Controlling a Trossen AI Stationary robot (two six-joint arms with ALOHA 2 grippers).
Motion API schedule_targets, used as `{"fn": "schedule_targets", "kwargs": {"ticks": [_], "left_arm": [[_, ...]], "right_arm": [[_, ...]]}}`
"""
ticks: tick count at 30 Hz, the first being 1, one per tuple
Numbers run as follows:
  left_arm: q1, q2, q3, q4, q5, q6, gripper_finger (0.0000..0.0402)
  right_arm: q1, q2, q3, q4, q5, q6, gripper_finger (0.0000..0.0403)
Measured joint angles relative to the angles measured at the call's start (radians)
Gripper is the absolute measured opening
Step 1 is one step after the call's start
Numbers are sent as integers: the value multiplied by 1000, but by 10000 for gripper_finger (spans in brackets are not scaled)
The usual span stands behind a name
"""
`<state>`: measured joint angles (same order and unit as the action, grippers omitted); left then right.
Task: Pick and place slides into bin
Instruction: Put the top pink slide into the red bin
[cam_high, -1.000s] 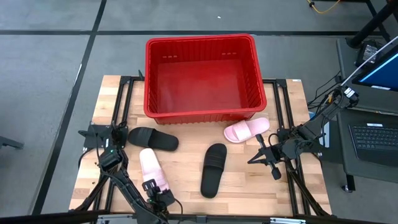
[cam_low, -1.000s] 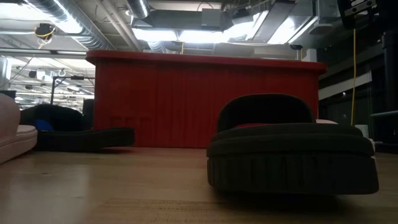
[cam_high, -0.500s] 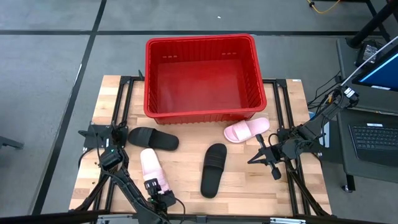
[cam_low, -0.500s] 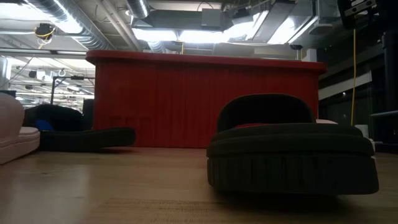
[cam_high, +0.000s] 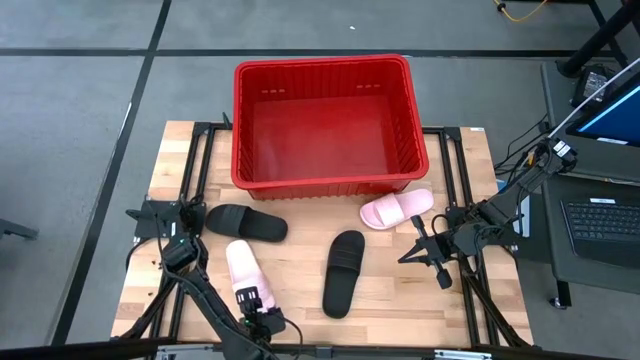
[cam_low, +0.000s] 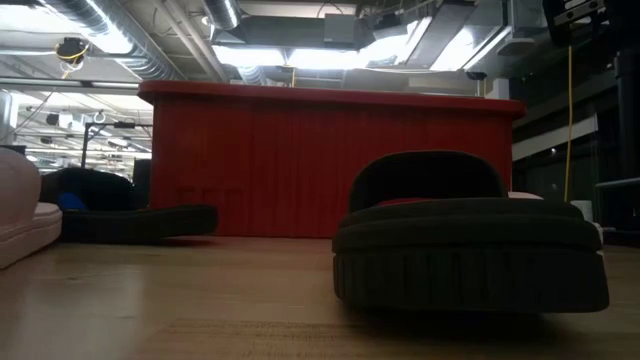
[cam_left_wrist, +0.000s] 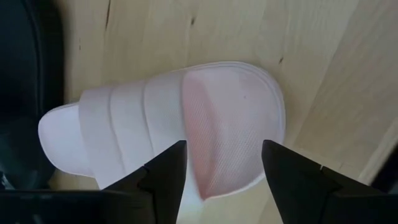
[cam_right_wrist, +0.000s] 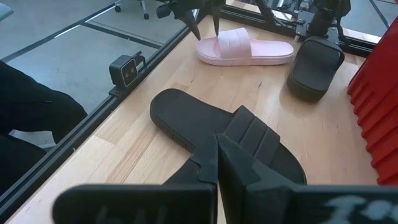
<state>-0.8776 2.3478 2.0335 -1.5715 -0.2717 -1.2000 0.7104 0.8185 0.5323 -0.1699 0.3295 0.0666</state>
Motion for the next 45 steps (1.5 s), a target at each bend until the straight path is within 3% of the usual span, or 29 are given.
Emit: {"fn": "schedule_targets", "kwargs": {"ticks": [11, 19, 32, 45], "left_arm": [[3, 0, -7, 3, -70, 0, 200], [6, 0, -96, -2, -44, -17, 200], [38, 0, -113, 0, -39, -6, 195], [68, 0, -113, 1, 55, 71, 173]], "right_arm": [[0, 0, 0, 0, 0, 0, 5], [0, 0, 0, 0, 0, 0, 5], [0, 0, 0, 0, 0, 1, 5], [0, 0, 0, 0, 0, -4, 5]]}}
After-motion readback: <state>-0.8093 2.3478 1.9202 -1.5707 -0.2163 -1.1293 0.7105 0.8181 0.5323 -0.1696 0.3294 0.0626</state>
